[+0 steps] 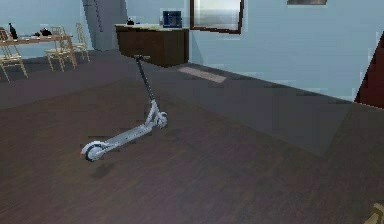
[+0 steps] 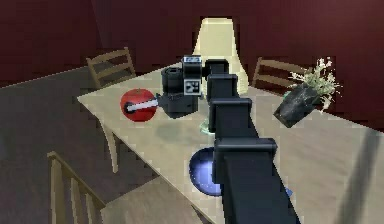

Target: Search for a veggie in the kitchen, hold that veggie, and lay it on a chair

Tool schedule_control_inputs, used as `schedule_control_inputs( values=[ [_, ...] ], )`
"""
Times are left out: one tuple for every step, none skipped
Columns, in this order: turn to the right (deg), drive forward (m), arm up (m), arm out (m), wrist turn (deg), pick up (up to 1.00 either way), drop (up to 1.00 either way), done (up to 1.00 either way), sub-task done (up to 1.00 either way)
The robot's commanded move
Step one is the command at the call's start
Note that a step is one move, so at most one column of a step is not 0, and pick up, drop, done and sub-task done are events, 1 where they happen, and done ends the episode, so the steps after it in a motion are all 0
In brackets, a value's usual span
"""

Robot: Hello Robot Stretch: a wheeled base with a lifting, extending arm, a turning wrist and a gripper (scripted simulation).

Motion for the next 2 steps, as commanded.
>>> schedule_control_inputs(
  values=[
    [0.0, 0.0, -0.32, 0.0, 0.0, 0.0, 0.0, 0.0, 0.0],
    [0.0, 0.0, -0.5, 0.0, 0.0, 0.0, 0.0, 0.0, 0.0]
  ],
)
